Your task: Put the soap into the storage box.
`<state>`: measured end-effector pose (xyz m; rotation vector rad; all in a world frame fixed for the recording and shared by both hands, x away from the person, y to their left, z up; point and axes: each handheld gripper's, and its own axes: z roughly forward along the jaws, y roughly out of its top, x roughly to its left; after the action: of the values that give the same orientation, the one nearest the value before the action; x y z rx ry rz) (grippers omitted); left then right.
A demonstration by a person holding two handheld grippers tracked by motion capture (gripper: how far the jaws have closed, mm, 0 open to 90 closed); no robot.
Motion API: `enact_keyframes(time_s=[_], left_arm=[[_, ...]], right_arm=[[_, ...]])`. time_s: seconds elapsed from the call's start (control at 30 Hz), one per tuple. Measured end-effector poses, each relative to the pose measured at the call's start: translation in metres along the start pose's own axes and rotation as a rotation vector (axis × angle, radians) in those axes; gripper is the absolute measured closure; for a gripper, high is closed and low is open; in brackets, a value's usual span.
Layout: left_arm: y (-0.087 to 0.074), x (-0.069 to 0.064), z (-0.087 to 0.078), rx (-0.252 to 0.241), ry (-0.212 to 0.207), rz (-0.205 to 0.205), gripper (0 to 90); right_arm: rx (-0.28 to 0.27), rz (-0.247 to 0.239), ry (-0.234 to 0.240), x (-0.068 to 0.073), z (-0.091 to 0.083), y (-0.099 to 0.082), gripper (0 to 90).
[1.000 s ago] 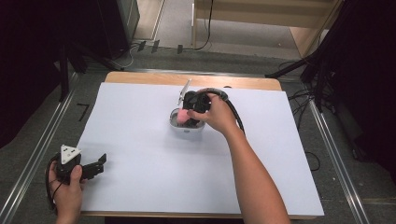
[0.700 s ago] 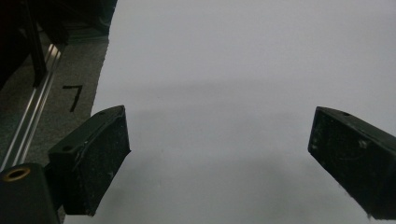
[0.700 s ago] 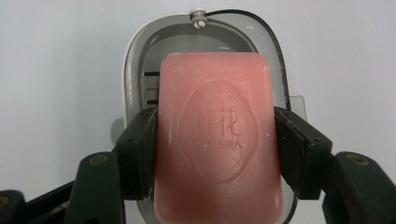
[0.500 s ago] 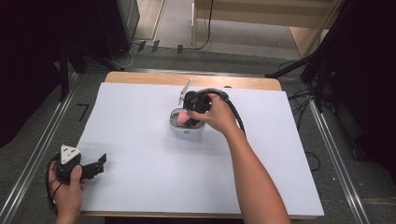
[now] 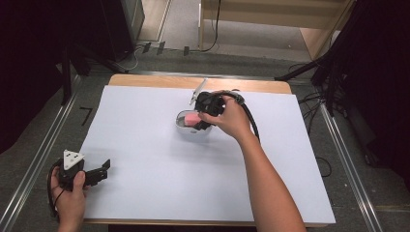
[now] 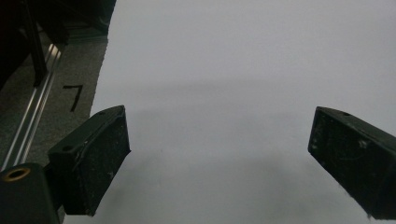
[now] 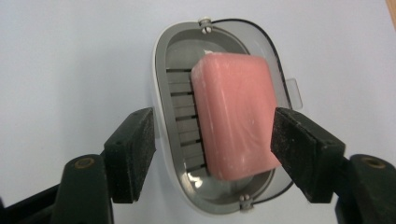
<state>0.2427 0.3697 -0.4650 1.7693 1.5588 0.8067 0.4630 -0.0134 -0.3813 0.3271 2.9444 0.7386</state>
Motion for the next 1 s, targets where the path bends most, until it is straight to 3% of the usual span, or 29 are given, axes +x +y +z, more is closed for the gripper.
enact_keyframes(time_s=[0.27,0.5,0.63,1.0], left_arm=[[0.000,-0.001,0.001,0.003,0.006,0.009,5.9],[0.000,-0.001,0.000,0.004,0.007,0.012,5.9],[0.000,-0.001,0.000,0.003,0.008,0.012,5.9],[0.000,-0.001,0.000,0.003,0.009,0.012,5.9]], right_arm=[[-0.032,0.062,0.012,0.002,-0.011,-0.021,25.6],[-0.027,0.109,-0.006,0.008,-0.018,-0.041,24.2],[-0.052,0.143,-0.024,0.011,-0.025,-0.057,24.6],[-0.070,0.211,-0.024,0.021,-0.028,-0.091,18.7]])
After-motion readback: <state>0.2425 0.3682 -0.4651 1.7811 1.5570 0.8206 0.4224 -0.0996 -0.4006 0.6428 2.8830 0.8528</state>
